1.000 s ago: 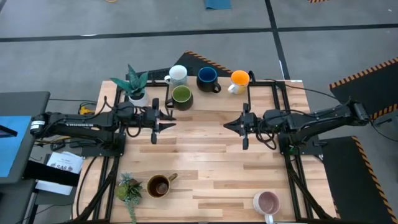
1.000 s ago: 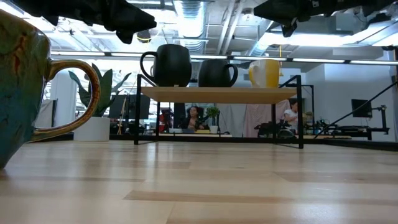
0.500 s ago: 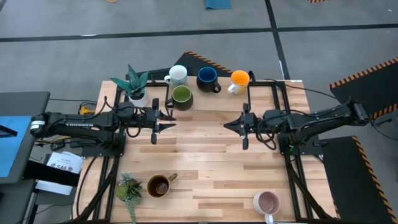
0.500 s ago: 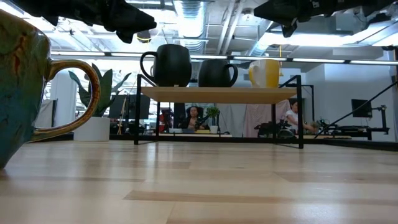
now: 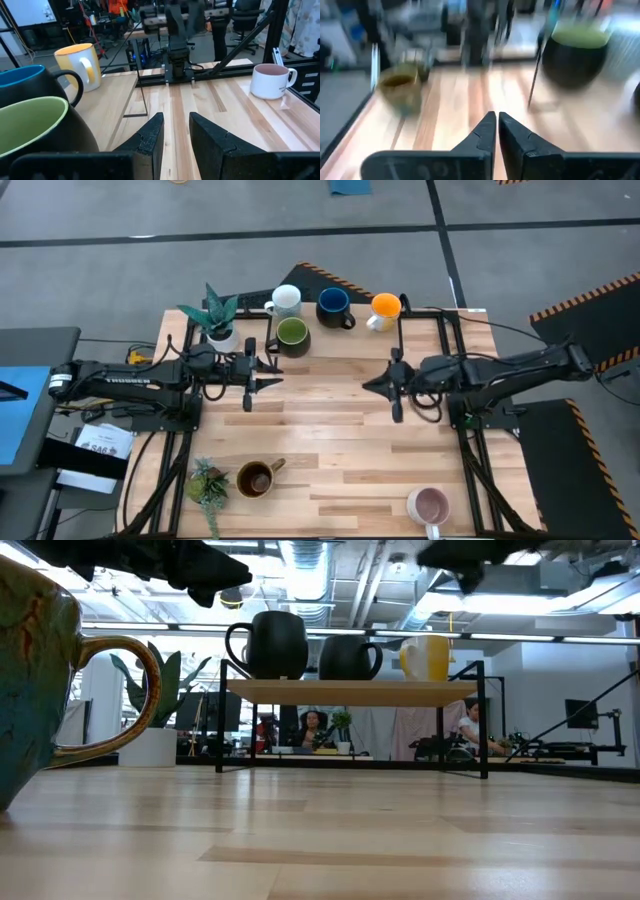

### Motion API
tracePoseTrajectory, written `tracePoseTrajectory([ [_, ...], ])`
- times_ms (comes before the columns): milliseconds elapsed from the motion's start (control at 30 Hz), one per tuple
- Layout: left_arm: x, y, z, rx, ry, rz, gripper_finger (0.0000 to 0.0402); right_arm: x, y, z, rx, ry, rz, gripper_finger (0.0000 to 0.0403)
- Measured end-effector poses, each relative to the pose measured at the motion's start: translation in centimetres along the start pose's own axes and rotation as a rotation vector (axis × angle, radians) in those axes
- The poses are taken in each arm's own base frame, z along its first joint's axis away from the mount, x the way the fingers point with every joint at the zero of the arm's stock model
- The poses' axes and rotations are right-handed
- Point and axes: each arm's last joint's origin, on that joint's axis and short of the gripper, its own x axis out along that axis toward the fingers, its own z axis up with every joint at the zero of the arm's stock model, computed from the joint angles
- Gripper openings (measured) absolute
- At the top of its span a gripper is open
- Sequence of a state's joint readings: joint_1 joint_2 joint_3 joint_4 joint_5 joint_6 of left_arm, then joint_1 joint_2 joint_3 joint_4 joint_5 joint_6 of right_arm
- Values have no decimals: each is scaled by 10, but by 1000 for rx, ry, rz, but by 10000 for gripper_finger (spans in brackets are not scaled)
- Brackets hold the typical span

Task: Place coffee mugs
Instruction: Put the white mug on the shelf

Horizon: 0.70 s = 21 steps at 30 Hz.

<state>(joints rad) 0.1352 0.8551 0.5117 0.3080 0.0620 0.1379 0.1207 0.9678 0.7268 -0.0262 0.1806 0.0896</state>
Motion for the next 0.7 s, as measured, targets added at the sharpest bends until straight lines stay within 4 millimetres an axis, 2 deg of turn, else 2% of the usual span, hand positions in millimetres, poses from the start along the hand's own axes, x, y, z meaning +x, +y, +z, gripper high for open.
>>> tracePoseTrajectory([
  [167,0,0,0,-1,0,0,79,-10,12,2,153,187,30,90],
  [267,0,0,0,-1,0,1,79,-16,27,-4,281,307,182,122],
  [400,0,0,0,-2,1,2,79,-31,50,-7,598,563,372,151],
  [533,0,0,0,-2,5,1,79,-48,77,-16,725,729,397,156],
  [700,0,0,-1,-2,6,1,79,-61,101,-32,730,814,308,146],
])
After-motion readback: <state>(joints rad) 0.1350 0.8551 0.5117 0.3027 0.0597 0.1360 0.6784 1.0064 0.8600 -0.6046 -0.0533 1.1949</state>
